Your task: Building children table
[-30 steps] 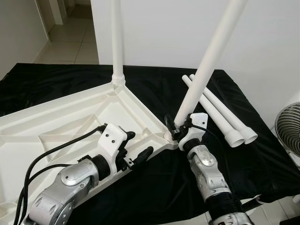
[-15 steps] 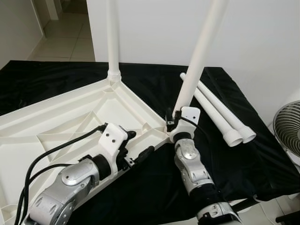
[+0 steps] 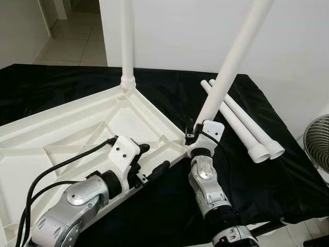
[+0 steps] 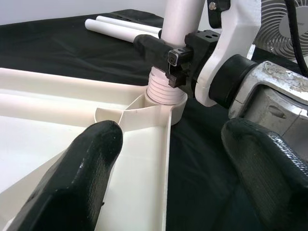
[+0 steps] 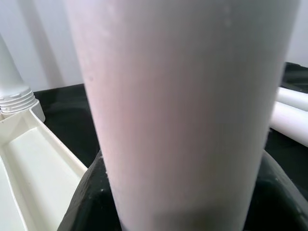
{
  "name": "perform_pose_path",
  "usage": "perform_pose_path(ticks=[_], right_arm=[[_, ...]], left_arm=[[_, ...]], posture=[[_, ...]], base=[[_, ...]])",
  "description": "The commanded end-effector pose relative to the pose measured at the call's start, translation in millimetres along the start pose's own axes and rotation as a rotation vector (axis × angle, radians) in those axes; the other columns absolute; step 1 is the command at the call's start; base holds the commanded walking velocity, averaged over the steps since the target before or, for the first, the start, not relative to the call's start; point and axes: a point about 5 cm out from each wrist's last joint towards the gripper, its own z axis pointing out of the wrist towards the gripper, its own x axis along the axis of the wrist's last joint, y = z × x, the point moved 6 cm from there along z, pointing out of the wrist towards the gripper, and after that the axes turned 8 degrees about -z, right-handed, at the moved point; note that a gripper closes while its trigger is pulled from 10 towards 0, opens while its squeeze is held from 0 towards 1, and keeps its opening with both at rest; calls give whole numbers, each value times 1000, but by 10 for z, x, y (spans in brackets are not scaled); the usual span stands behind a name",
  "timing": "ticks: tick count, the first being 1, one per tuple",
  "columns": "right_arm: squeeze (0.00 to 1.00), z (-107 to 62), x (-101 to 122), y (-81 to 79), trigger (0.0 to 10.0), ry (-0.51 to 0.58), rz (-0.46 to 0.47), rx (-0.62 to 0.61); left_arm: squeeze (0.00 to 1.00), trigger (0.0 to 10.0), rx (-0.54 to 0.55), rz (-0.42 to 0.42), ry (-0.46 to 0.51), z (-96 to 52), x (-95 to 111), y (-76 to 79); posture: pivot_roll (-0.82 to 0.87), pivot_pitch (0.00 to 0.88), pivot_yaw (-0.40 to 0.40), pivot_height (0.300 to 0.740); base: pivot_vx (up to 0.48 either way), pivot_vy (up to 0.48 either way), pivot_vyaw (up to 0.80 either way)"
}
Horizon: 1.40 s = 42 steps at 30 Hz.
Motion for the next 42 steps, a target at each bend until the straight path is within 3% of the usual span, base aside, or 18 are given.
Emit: perform_pose_path(ticks=[1, 11, 23, 36, 37, 42], right_arm=[[0, -136, -396, 91, 10000, -146, -25, -49], [0, -112, -338, 56, 10000, -109, -33, -28], [0, 44, -466, 111, 10000, -233, -32, -45], [0, 109, -428, 154, 10000, -216, -41, -53], [1000, 109, -398, 137, 10000, -196, -30, -40], [1000, 112, -322, 95, 10000, -152, 5, -9]], left_arm=[[0, 10000, -35, -9, -11, 10, -20, 85], [0, 10000, -54, -13, -12, 26, -35, 120], [0, 10000, -53, -15, -7, 38, -25, 124], [0, 10000, -54, -15, -6, 34, -29, 134], [0, 10000, -55, -17, -6, 36, -28, 137], [0, 10000, -59, -19, -6, 40, -31, 148]], posture=[[132, 105, -62, 740], [125, 89, -63, 740], [125, 86, -63, 740], [128, 86, -66, 740], [127, 86, -66, 740], [126, 84, -66, 740]], base=[[0, 0, 0], [0, 0, 0], [0, 0, 0], [0, 0, 0], [0, 0, 0], [0, 0, 0]])
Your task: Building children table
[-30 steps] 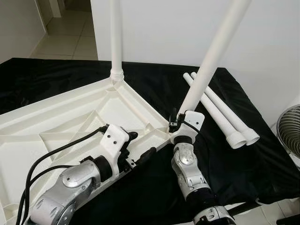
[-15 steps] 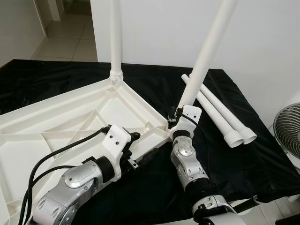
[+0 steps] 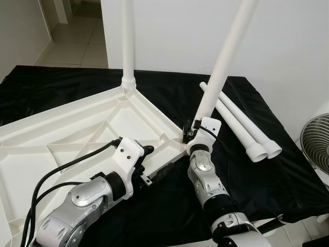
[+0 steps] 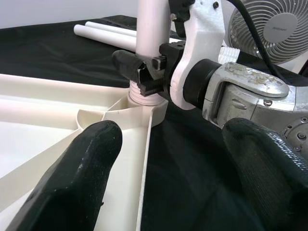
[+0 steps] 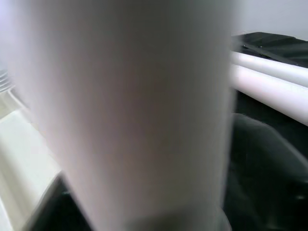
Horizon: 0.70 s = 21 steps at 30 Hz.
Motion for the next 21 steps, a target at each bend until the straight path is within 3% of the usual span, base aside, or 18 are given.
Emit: perform_pose_path(ticks=[1, 13, 14, 21], right_arm=[[1000, -50, -207, 81, 10000, -69, -2, -13], [1000, 0, -79, 82, 10000, -5, 0, 46], [0, 10, -65, 74, 10000, 6, -3, 100], [0, 15, -66, 130, 10000, 21, -35, 189]], left_arm=[[0, 10000, -35, -3, -13, 0, -24, 75], [0, 10000, -38, -6, -9, 9, -16, 79], [0, 10000, -36, -5, -8, 8, -14, 79], [0, 10000, -35, -7, -6, 9, -9, 83]], posture=[[126, 84, -66, 740], [122, 82, -68, 740], [121, 83, -69, 740], [116, 86, -71, 740]], base=[[0, 0, 0], [0, 0, 0], [0, 0, 0], [0, 0, 0]])
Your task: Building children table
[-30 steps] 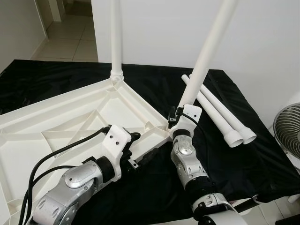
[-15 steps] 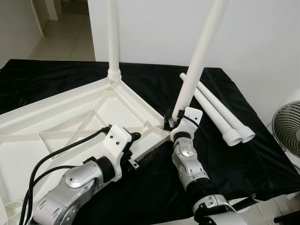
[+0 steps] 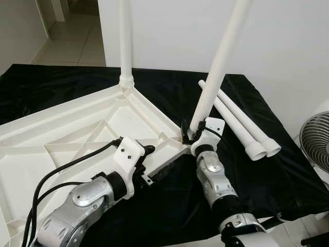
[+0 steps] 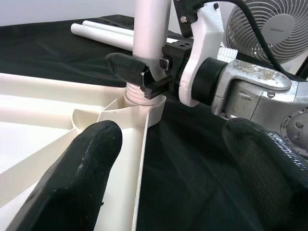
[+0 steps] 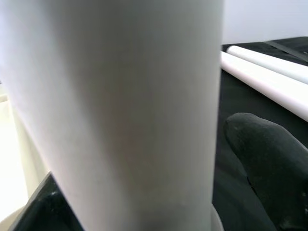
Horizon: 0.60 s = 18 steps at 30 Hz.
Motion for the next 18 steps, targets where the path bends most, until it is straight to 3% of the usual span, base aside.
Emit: perform_pose_path(ticks=[1, 10, 12, 18], right_arm=[[0, -38, -77, 58, 10000, -21, 2, 25], [0, -47, -44, 70, 10000, -4, -16, 117], [0, -40, 14, 123, 10000, 16, -27, 222], [0, -23, 125, 201, 10000, 51, -72, 367]], left_arm=[[0, 10000, -32, -2, -10, 2, -14, 71], [0, 10000, -35, -3, -9, 10, -12, 77], [0, 10000, -41, -13, -8, 26, -17, 89], [0, 10000, -65, -25, -16, 55, -49, 162]], posture=[[116, 86, -71, 740], [104, 93, -68, 740], [98, 99, -63, 740], [96, 101, -59, 740]], base=[[0, 0, 0], [0, 0, 0], [0, 0, 0], [0, 0, 0]])
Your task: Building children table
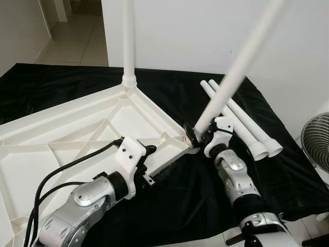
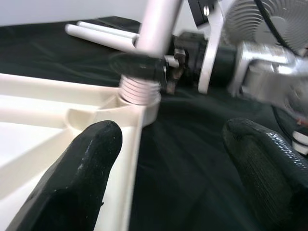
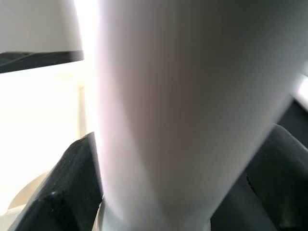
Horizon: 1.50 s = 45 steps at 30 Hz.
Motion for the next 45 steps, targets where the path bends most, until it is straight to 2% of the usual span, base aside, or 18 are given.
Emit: perform_pose_path(ticks=[1, 4, 5, 6, 7, 8, 9, 23, 28, 29, 30, 31, 34, 38, 45], right_arm=[[0, 8, 32, -12, 10000, 12, 1, 43], [0, 11, 65, -10, 9922, 26, 4, 68], [0, 11, 76, -25, 9294, 29, -2, 92], [0, 11, 76, -25, 9294, 29, -2, 92], [0, 9, 88, -51, 6000, 34, -9, 125], [0, 9, 88, -51, 6000, 34, -9, 125], [0, 3, 95, -80, 0, 39, -12, 174], [0, 26, 128, -70, 0, 53, 29, 224], [0, 21, 131, -95, 0, 55, 8, 252], [0, 20, 125, -97, 549, 51, -6, 255], [0, 20, 125, -97, 549, 51, -6, 255], [0, 5, 100, -139, 10000, 40, -47, 274], [0, -62, 32, -310, 10000, 25, -159, 353], [0, -76, 1, -354, 10000, 12, -202, 372], [0, -38, 16, -335, 10000, 4, -194, 364]], left_arm=[[0, 10000, -38, -10, -14, 15, -29, 85], [0, 10000, -41, -12, -13, 18, -23, 86], [0, 10000, -41, -12, -14, 17, -23, 86], [0, 10000, -41, -12, -14, 17, -23, 86], [0, 10000, -41, -12, -14, 15, -22, 85], [0, 10000, -41, -12, -14, 15, -22, 85], [0, 10000, -42, -12, -14, 12, -19, 84], [0, 10000, -27, -7, -14, -1, -8, 55], [0, 10000, -28, -6, -16, -7, -6, 56], [0, 10000, -29, -6, -17, -8, -7, 56], [0, 10000, -29, -6, -17, -8, -7, 56], [0, 10000, -30, -6, -18, -10, -7, 60], [0, 10000, -30, -7, -18, -8, -8, 63], [0, 10000, -32, -9, -17, -10, -8, 71], [0, 10000, -35, -9, -22, -15, -11, 75]], posture=[[96, 101, -58, 740], [96, 102, -57, 740], [97, 104, -56, 740], [97, 104, -56, 740], [97, 105, -53, 740], [97, 105, -53, 740], [97, 105, -53, 740], [108, 104, -55, 740], [107, 105, -52, 740], [107, 105, -52, 740], [107, 105, -52, 740], [107, 105, -52, 740], [106, 106, -56, 740], [106, 106, -56, 740], [105, 112, -51, 740]], base=[[0, 0, 0], [0, 0, 0], [0, 0, 0], [0, 0, 0], [0, 0, 0], [0, 0, 0], [0, 0, 0], [0, 0, 0], [0, 0, 0], [0, 0, 0], [0, 0, 0], [0, 0, 0], [0, 0, 0], [0, 0, 0], [0, 0, 0]])
